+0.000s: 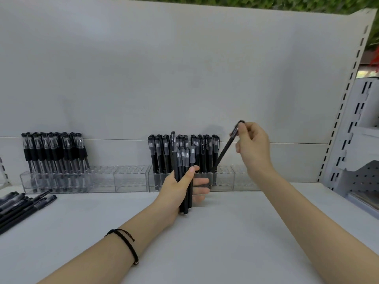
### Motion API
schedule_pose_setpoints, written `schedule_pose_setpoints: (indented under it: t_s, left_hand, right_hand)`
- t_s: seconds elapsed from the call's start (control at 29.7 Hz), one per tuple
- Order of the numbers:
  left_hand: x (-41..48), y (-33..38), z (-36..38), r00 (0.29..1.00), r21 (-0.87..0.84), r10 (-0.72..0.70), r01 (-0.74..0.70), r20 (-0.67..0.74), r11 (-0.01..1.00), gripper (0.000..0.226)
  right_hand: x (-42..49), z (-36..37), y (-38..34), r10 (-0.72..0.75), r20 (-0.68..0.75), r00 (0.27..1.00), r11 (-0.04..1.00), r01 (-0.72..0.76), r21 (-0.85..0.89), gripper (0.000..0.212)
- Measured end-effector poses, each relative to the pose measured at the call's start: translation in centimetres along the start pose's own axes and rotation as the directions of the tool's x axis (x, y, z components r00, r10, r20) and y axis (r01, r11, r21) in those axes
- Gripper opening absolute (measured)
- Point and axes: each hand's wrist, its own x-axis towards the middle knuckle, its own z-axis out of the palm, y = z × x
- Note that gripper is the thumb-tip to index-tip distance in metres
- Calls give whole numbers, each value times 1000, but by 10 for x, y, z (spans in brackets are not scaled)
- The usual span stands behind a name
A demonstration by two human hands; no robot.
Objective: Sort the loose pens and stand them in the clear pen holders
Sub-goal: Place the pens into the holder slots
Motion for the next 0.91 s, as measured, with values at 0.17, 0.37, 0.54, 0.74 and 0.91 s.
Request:
schedule_pose_setpoints:
  t_s: [0.17,0.37,0.54,0.74,0.91]
  left_hand:
    - [2,-2,0,1000,75,29,-29,-5,997,25]
    - [2,-2,-2,1000,71,31,-31,-1,997,24]
    - [2,-3,-2,1000,73,29,-28,-10,997,25]
    - [2,-2,-1,1000,82,17,-17,1,996,24]
    - [1,-2,0,999,80,-16,14,28,997,20]
  right_hand:
    - [6,-8,11,-142,-72,987,984,133,-116,21]
    - [2,-5,11,-211,6,977,965,210,-158,17]
    - [-2,-2,6,-260,83,962,944,272,-186,11]
    - [-4,-1,6,-289,113,951,931,307,-199,10]
    - [-2,0,24,-87,301,950,901,204,-383,11]
